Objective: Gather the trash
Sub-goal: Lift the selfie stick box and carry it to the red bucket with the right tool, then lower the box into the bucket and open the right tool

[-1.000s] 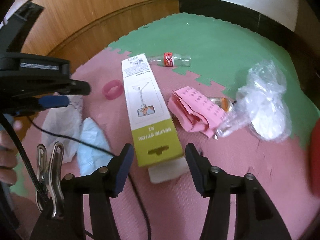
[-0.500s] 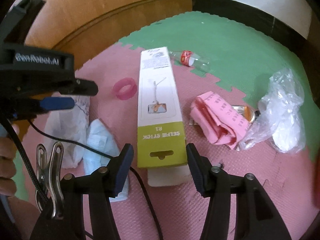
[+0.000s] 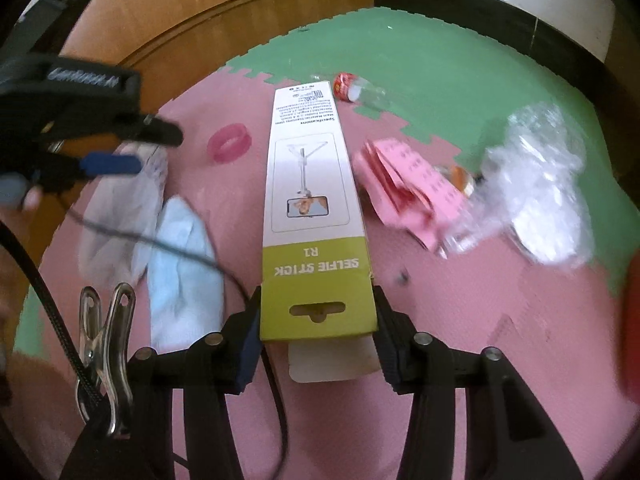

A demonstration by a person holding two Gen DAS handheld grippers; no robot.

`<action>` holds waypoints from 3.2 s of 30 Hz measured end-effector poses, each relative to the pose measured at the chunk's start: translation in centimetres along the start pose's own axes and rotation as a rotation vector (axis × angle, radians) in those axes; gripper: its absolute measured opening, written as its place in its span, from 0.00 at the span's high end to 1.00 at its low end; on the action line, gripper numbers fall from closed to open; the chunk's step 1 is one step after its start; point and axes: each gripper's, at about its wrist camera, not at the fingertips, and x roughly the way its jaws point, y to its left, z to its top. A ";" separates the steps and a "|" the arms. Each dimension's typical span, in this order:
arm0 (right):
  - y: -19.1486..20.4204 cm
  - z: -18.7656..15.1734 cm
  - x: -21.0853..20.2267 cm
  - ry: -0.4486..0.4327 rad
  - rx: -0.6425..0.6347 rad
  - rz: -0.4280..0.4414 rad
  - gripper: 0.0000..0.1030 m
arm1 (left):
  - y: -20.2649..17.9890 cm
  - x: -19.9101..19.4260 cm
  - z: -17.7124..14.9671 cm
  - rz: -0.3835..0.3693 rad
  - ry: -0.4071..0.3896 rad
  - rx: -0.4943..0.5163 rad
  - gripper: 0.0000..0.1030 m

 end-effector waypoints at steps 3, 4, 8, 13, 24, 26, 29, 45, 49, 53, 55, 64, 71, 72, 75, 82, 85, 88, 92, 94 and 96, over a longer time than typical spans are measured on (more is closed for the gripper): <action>-1.0 -1.7 -1.6 0.025 -0.013 0.014 0.52 | -0.8 0.1 -0.4 -0.032 0.010 0.031 0.48; -1.3 -2.2 -2.1 0.032 -0.019 0.015 0.52 | -1.2 0.1 -0.5 -0.045 0.014 0.043 0.48; -2.5 -5.3 -4.3 0.065 -0.049 0.013 0.52 | -3.1 0.3 -1.2 -0.090 0.026 0.117 0.48; -3.4 -8.2 -6.2 0.089 -0.081 0.017 0.52 | -6.3 1.2 -2.7 -0.196 0.068 0.212 0.48; -4.3 -10.1 -7.5 0.080 -0.076 0.032 0.52 | -9.0 4.2 -3.5 -0.313 0.127 0.257 0.48; -4.4 -10.1 -7.2 0.074 -0.067 0.035 0.52 | -8.7 4.9 -3.4 -0.330 0.160 0.231 0.49; -4.6 -10.1 -6.8 0.068 -0.049 0.031 0.52 | -8.1 5.8 -3.4 -0.355 0.214 0.191 0.58; -4.0 -11.1 -6.1 0.084 -0.069 0.000 0.52 | -8.5 5.9 -3.3 -0.389 0.238 0.221 0.63; -3.8 -11.5 -6.9 0.058 -0.070 0.009 0.52 | -8.7 5.1 -3.7 -0.395 0.237 0.243 0.64; -3.8 -11.8 -8.9 0.005 -0.068 0.010 0.52 | -8.2 3.3 -3.8 -0.448 0.227 0.217 0.67; -3.6 -11.9 -10.0 -0.025 -0.076 0.000 0.52 | -8.3 2.2 -3.9 -0.470 0.217 0.214 0.67; -3.4 -13.1 -16.2 -0.165 -0.083 -0.065 0.52 | -10.7 -3.9 -4.6 -0.572 0.155 0.269 0.68; -3.7 -14.1 -21.0 -0.275 -0.071 -0.139 0.52 | -14.9 -9.5 -5.0 -0.628 0.108 0.333 0.69; -3.7 -14.3 -21.7 -0.290 -0.063 -0.149 0.52 | -15.7 -10.4 -5.0 -0.635 0.101 0.349 0.69; -4.5 -14.7 -23.7 -0.344 -0.031 -0.180 0.52 | -18.5 -12.9 -5.4 -0.658 0.081 0.401 0.69; -7.1 -16.2 -28.8 -0.482 0.065 -0.260 0.52 | -26.4 -17.9 -6.8 -0.698 0.039 0.531 0.68; -8.1 -16.8 -30.5 -0.528 0.112 -0.286 0.52 | -30.2 -19.6 -7.8 -0.713 0.023 0.590 0.69; -9.6 -17.0 -31.9 -0.566 0.159 -0.326 0.52 | -33.8 -20.7 -9.0 -0.725 0.005 0.643 0.68; -11.6 -17.3 -33.2 -0.608 0.236 -0.364 0.52 | -38.4 -20.9 -10.3 -0.726 0.006 0.690 0.68; -12.4 -17.4 -33.5 -0.619 0.271 -0.373 0.52 | -40.0 -20.6 -10.7 -0.717 0.010 0.696 0.68; -13.2 -17.5 -33.5 -0.627 0.310 -0.386 0.52 | -41.8 -20.0 -11.1 -0.704 0.014 0.696 0.68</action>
